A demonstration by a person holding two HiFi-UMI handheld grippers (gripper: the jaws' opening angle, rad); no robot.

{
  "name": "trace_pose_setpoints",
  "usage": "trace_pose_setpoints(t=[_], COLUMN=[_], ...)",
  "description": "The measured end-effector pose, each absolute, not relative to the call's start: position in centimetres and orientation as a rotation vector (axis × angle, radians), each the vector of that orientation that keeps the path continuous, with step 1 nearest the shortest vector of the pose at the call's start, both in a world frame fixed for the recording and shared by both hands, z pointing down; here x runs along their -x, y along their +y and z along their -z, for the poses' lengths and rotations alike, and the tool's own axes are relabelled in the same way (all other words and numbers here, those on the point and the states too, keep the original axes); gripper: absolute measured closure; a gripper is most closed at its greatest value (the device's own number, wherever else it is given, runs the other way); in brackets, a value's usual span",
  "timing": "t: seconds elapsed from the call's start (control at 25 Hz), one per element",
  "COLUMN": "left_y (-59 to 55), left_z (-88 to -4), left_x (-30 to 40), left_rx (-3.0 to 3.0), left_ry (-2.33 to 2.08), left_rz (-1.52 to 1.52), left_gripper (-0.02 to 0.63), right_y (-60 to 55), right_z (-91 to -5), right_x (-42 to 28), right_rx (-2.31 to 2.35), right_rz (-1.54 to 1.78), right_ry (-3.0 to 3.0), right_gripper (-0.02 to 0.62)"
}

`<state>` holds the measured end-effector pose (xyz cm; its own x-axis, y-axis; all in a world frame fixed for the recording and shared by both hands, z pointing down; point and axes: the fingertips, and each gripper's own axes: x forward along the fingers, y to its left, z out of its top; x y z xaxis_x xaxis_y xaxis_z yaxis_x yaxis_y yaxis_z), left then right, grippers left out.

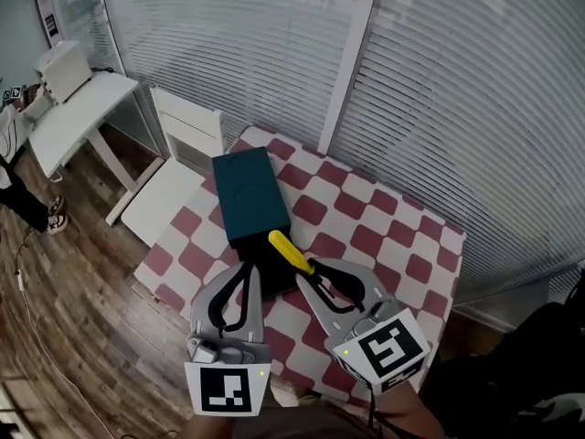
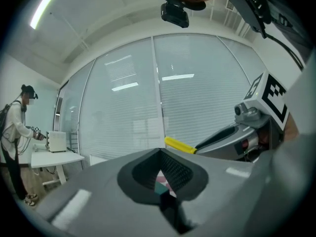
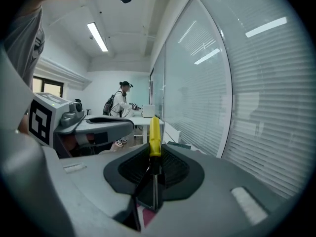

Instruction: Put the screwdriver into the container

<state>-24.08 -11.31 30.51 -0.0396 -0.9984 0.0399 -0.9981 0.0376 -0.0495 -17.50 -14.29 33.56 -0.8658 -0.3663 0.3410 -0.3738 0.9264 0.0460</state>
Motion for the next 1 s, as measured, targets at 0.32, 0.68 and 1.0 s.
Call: trace_pose_setpoints(t=[0.32,0.68,1.0], left_y=[-12.4,-14.4,-15.8], left_z=[-36.4,-40.2,-42.7], left_x=[27.9,31.3,33.6], left_rx=[2.257,2.318,2.342], left_ry=[2.334,2.376,2.383], left_rz=[0.185,0.263,0.300], left_gripper=[0.606,0.606,0.606], right_y=[-15.7,-17.2,-17.8], right_z=[-41.7,-49.1,-53.1], right_x=[20.3,21.9,22.7], right_rx=[-0.536,-0.526,-0.498], right_rz=[-0.175,-0.262,-0.262], right_ry=[-2.599,-2.445,-2.299], right_gripper=[0.500,0.500,0.500])
